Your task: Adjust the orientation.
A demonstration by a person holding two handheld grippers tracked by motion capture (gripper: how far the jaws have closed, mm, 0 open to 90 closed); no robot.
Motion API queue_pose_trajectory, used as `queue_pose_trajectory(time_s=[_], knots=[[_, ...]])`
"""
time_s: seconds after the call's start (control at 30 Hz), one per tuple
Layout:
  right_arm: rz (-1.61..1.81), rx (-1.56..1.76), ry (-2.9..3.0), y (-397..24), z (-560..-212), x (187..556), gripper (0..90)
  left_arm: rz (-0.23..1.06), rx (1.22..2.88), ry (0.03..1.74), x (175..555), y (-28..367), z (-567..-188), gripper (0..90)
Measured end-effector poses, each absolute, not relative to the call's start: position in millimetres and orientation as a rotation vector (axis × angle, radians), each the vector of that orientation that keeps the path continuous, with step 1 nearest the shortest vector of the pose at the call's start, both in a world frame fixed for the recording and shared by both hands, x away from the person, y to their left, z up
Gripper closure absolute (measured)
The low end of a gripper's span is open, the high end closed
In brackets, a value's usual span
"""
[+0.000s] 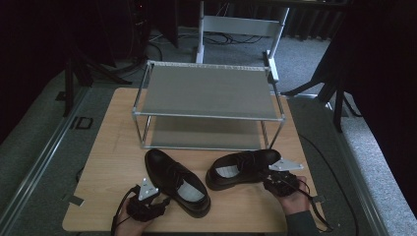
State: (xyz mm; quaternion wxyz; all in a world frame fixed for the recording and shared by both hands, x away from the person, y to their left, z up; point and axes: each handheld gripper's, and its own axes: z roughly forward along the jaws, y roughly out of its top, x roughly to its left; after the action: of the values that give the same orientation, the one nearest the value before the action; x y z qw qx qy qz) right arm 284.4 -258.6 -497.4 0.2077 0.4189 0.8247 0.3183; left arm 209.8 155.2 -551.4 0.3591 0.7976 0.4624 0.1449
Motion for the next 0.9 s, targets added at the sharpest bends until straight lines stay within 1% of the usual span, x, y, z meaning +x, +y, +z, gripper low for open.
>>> queue_pose_trajectory(time_s=[0.07, 0.2, 0.27, 0.33, 0.43, 0.57, 0.73, 0.77, 0.9], knots=[[0.933, 1.150, 2.295, -246.2, -486.0, 286.8, 51.0, 0.375, 2.058, 1.193, 209.7, 155.1, -551.4, 52.5], [1.007, 1.143, 2.275, -227.7, -475.4, 294.6, 38.9, 0.374, 2.057, 1.193, 209.7, 155.2, -551.4, 52.4], [1.027, 1.152, 2.263, -219.8, -472.4, 298.3, 35.4, 0.373, 2.057, 1.193, 209.8, 155.4, -551.4, 52.3], [1.034, 1.157, 2.243, -214.1, -468.8, 301.0, 29.0, 0.371, 2.057, 1.193, 209.9, 155.5, -551.4, 52.3], [1.046, 1.166, 2.238, -205.0, -464.6, 306.5, 22.8, 0.372, 2.056, 1.195, 209.8, 155.3, -551.4, 52.2], [1.010, 1.165, 2.237, -192.1, -465.4, 313.9, 13.8, 0.372, 2.055, 1.197, 209.7, 155.3, -551.5, 52.2], [0.936, 1.185, 2.249, -182.8, -475.1, 323.5, 12.2, 0.369, 2.055, 1.196, 210.0, 155.6, -551.5, 52.1], [0.865, 1.163, 2.244, -179.2, -481.4, 325.8, 11.4, 0.368, 2.055, 1.196, 210.0, 155.6, -551.5, 52.1], [0.799, 1.142, 2.219, -174.7, -484.8, 324.7, 13.2, 0.369, 2.055, 1.198, 209.9, 155.5, -551.4, 52.1]])
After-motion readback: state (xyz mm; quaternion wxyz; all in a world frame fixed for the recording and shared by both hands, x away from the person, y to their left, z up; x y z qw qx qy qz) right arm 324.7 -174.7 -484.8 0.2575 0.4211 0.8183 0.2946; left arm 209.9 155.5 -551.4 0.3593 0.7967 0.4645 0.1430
